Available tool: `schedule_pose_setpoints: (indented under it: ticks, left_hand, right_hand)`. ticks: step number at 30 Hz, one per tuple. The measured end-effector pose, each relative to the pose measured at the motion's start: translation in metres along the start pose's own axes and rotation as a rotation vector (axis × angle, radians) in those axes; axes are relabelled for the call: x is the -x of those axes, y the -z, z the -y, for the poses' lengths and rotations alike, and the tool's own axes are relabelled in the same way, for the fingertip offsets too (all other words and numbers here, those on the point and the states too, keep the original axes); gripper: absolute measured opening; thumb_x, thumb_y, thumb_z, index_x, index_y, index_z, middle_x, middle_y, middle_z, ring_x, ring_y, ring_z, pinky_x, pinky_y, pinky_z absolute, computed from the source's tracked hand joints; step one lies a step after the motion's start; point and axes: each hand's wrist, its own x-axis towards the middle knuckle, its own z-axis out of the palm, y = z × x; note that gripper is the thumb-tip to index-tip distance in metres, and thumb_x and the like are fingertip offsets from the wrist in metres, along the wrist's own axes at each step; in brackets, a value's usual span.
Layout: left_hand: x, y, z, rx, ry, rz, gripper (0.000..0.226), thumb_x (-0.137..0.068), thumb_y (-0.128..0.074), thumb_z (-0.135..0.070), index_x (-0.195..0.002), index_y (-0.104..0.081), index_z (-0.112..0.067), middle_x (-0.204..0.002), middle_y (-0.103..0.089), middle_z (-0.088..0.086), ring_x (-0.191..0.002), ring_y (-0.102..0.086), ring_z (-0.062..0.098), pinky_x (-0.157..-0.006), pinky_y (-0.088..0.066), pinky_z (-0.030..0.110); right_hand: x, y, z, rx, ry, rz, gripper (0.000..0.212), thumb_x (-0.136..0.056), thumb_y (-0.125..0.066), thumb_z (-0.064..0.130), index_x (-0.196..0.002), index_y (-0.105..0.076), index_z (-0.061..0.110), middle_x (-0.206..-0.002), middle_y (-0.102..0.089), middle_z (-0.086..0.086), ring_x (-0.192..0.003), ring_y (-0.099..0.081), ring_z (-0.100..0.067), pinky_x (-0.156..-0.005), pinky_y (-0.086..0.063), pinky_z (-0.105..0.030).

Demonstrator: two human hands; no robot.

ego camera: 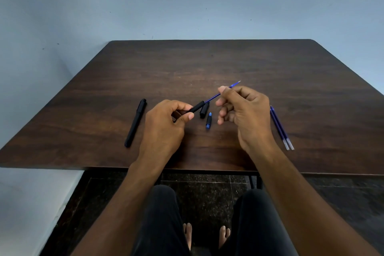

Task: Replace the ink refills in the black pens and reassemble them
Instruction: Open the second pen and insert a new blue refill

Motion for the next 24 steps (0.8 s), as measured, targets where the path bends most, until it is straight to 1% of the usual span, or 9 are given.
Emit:
schedule_pose_setpoints:
  ticks: [3,5,7,9,11,13,15,20,24]
  left_hand:
    - [0.0001,-0.0008,-0.0006,-0.003,0.002,0.003,0.017,-0.088,-0.073,-0.024,-0.1,-0.069,-0.035,-0.089,-0.06,-0.02,-0.081,-0.056,-0.006,-0.067,-0.04,0.008]
    - [0.0005,-0.001,-0.0005,0.001,-0.007,0.001,0.018,-0.087,-0.074,-0.023,-0.099,-0.069,-0.037,-0.09,-0.062,-0.019,-0.08,-0.057,-0.005,-0.068,-0.04,0.008]
    - [0.0007,-0.0011,0.0003,0.009,-0.018,-0.006,0.019,-0.087,-0.075,-0.023,-0.097,-0.069,-0.038,-0.089,-0.063,-0.018,-0.08,-0.057,-0.005,-0.068,-0.041,0.006]
    - [0.0008,-0.0009,0.001,0.011,-0.02,-0.013,0.019,-0.087,-0.075,-0.023,-0.096,-0.069,-0.038,-0.088,-0.063,-0.019,-0.08,-0.057,-0.006,-0.067,-0.041,0.004]
    - [0.0003,-0.0004,0.0016,0.0,-0.018,-0.015,0.02,-0.087,-0.074,-0.023,-0.095,-0.067,-0.039,-0.088,-0.062,-0.02,-0.081,-0.057,-0.007,-0.068,-0.041,0.005]
    - [0.0002,-0.0001,0.0013,-0.013,-0.014,-0.008,0.021,-0.087,-0.074,-0.023,-0.095,-0.065,-0.041,-0.089,-0.06,-0.021,-0.083,-0.057,-0.006,-0.069,-0.04,0.007]
    - [0.0,-0.0004,0.0016,-0.025,-0.011,0.001,0.022,-0.088,-0.073,-0.023,-0.096,-0.064,-0.041,-0.09,-0.059,-0.021,-0.084,-0.057,-0.005,-0.07,-0.04,0.008]
    - [-0.0009,-0.0019,0.0045,-0.046,-0.011,-0.015,0.017,-0.087,-0.074,-0.022,-0.101,-0.07,-0.031,-0.09,-0.058,-0.021,-0.086,-0.058,-0.003,-0.075,-0.043,0.01]
    - [-0.0004,-0.0028,0.004,-0.046,-0.048,-0.052,0.017,-0.086,-0.075,-0.021,-0.1,-0.071,-0.03,-0.087,-0.057,-0.023,-0.086,-0.057,-0.006,-0.072,-0.041,0.005]
  right_hand:
    - [-0.0005,0.0005,-0.0019,0.008,-0.004,0.0,0.019,-0.092,-0.071,0.011,-0.084,-0.07,-0.007,-0.069,-0.068,-0.013,-0.047,-0.052,-0.02,-0.045,-0.049,-0.033]
    - [-0.0005,0.0005,-0.0039,0.046,-0.022,0.037,0.022,-0.091,-0.073,0.013,-0.083,-0.071,-0.008,-0.07,-0.069,-0.013,-0.049,-0.053,-0.02,-0.046,-0.049,-0.032]
    - [0.0004,0.0002,-0.0049,0.09,-0.054,0.092,0.023,-0.089,-0.075,0.015,-0.082,-0.072,-0.007,-0.071,-0.069,-0.012,-0.052,-0.054,-0.021,-0.047,-0.048,-0.032]
    - [0.0018,0.0001,-0.0043,0.096,-0.079,0.112,0.02,-0.087,-0.077,0.017,-0.082,-0.073,-0.002,-0.072,-0.069,-0.012,-0.053,-0.055,-0.02,-0.046,-0.047,-0.031]
    - [0.0027,0.0012,-0.0032,0.062,-0.082,0.076,0.016,-0.087,-0.078,0.018,-0.087,-0.074,0.002,-0.072,-0.069,-0.009,-0.053,-0.056,-0.018,-0.046,-0.047,-0.03]
    - [0.0028,0.003,-0.0031,0.038,-0.057,0.029,0.017,-0.088,-0.076,0.018,-0.095,-0.074,0.002,-0.073,-0.07,-0.008,-0.053,-0.057,-0.017,-0.046,-0.049,-0.031]
    - [0.0028,0.0038,-0.0038,0.041,-0.031,0.008,0.017,-0.089,-0.075,0.016,-0.096,-0.074,0.001,-0.075,-0.071,-0.009,-0.054,-0.058,-0.017,-0.048,-0.05,-0.032]
    - [0.0025,0.0032,-0.0027,0.063,-0.022,0.029,0.015,-0.088,-0.075,0.012,-0.092,-0.073,-0.002,-0.07,-0.068,-0.007,-0.054,-0.059,-0.017,-0.048,-0.051,-0.032]
    - [0.0034,0.0011,-0.0016,0.089,-0.031,0.061,0.012,-0.089,-0.075,0.01,-0.081,-0.069,0.003,-0.061,-0.064,-0.003,-0.053,-0.058,-0.018,-0.046,-0.051,-0.031]
